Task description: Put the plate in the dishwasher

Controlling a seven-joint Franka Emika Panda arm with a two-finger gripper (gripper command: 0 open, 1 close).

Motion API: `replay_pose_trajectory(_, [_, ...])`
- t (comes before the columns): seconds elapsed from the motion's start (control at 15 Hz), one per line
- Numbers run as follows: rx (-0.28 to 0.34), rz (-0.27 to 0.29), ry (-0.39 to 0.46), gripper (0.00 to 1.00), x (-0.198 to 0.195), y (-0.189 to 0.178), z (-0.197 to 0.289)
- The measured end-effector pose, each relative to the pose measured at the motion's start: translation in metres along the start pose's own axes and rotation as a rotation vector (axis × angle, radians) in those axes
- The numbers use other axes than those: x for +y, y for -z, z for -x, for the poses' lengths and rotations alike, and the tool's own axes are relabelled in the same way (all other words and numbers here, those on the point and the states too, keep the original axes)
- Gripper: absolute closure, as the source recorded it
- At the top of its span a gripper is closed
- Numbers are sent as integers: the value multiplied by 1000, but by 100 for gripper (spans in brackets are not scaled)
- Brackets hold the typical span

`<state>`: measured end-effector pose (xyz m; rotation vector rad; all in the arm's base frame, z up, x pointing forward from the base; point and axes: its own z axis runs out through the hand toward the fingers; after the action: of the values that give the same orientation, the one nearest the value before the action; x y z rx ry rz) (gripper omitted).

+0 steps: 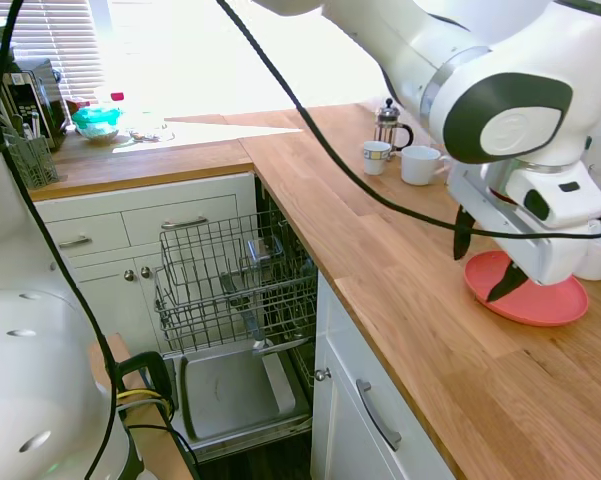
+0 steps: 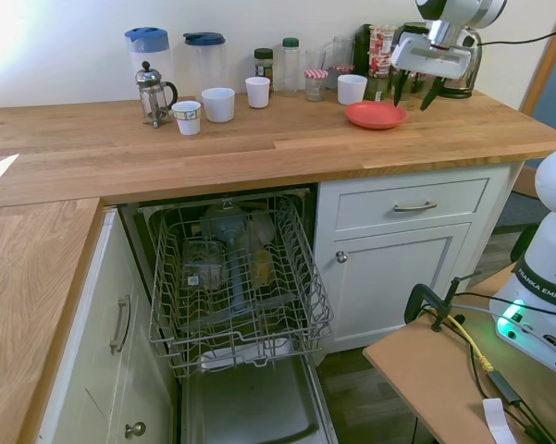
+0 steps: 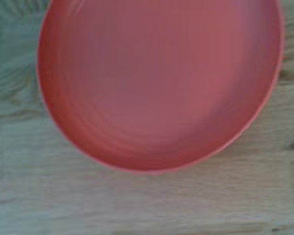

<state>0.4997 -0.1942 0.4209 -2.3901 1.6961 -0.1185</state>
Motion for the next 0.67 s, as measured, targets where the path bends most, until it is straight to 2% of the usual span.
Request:
replay_pose_trajectory(0.2, [-7,-15,-33,0,-5,-6,-22])
replay_pose_trajectory(0.47, [-58,-53,-27,0,-23,-38,-51])
replay_pose_trajectory(0.67, [-72,-66,-47,0,-21,-49,-75])
